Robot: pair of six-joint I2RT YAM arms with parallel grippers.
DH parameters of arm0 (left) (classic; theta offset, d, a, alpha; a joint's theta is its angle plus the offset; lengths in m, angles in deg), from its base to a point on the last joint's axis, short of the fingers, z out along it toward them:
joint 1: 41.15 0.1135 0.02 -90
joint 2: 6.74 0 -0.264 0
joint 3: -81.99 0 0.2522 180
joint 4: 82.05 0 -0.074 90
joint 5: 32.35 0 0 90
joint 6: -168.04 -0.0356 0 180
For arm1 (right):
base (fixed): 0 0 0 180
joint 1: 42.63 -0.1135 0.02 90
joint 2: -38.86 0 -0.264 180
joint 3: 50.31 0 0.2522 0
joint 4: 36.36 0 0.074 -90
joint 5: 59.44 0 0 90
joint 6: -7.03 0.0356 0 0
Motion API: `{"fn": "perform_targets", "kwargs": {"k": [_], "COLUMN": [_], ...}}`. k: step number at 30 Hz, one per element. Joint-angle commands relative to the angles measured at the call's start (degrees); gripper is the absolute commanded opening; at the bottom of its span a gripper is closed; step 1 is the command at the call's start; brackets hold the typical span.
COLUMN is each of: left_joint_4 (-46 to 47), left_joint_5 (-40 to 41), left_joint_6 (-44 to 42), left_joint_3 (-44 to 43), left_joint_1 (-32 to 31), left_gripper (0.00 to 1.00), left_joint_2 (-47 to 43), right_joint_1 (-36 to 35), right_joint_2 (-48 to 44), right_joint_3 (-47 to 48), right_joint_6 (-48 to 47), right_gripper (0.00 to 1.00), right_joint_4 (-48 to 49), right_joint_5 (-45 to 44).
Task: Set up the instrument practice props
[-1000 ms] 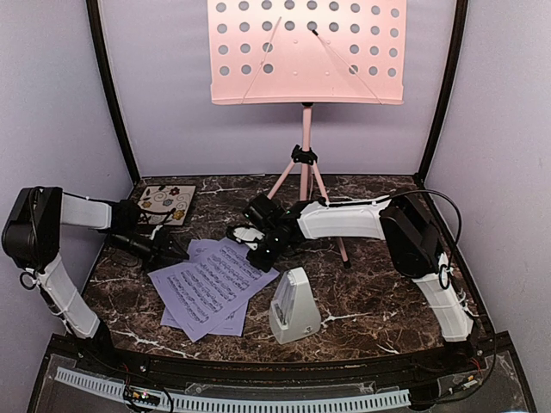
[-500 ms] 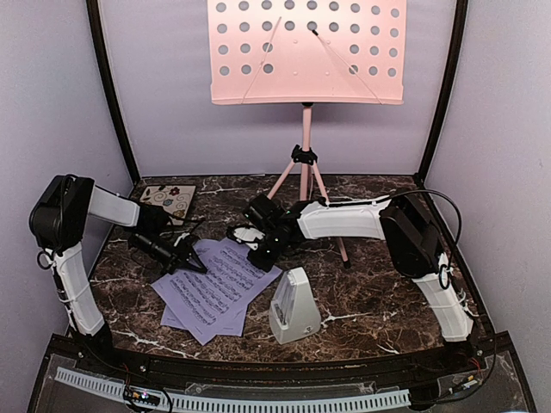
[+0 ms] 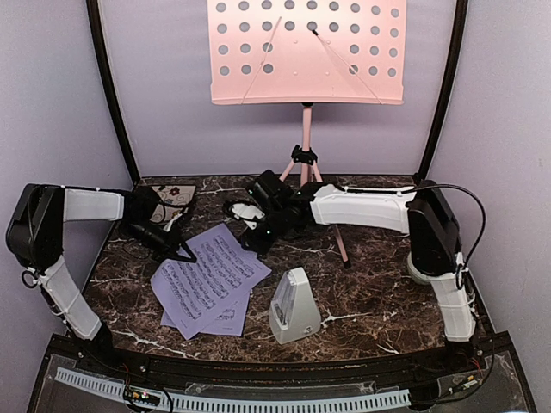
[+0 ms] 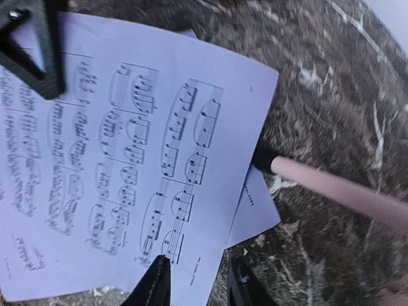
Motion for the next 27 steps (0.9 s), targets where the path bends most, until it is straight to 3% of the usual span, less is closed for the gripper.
{"fn": "perform_targets", "kwargs": {"k": [1,6,11,15,17,21,27], "left_joint_4": [-1.1,1.4,10.3,19.7,20.5,12.2,-0.8], "left_joint_5": [2.7,3.1,0.4,2.7,2.8,3.7,14.4], "left_joint_6": [-1.0,-0.9,-1.2,-1.5,-2.2,-7.2,-17.4], "left_joint_3": [2.6,4.9,7.0,9.8,9.3,3.9,-5.8], "left_joint_1": [-0.3,-0.3,-1.5,-3.6,-3.8,-4.9,-12.3], "left_gripper": [0.0,0.0,0.0,0.0,0.0,0.0,0.0], "left_joint_2": [-8.9,-19.1,-31.9,-41.6,-44.4,-44.5,-38.9], "right_joint_1": [0.4,1.2,3.8,5.0,5.6,6.2,5.9], "right_joint_2": [-9.8,-15.8,-23.9,-29.6,-31.7,-34.1,-34.1], "right_joint_3": [-1.5,-8.4,-16.5,-22.5,-24.4,-21.8,-9.8], "right_joint_6": [2.4,7.4,14.3,15.6,15.7,10.4,0.8], "right_gripper": [0.36,0.48,0.63,0.85,0.87,0.9,0.9], "right_joint_4": [6.4,12.0,21.4,26.8,27.9,21.9,3.8], "right_joint_5": [3.8,8.1,15.3,18.4,19.4,19.4,15.4]}}
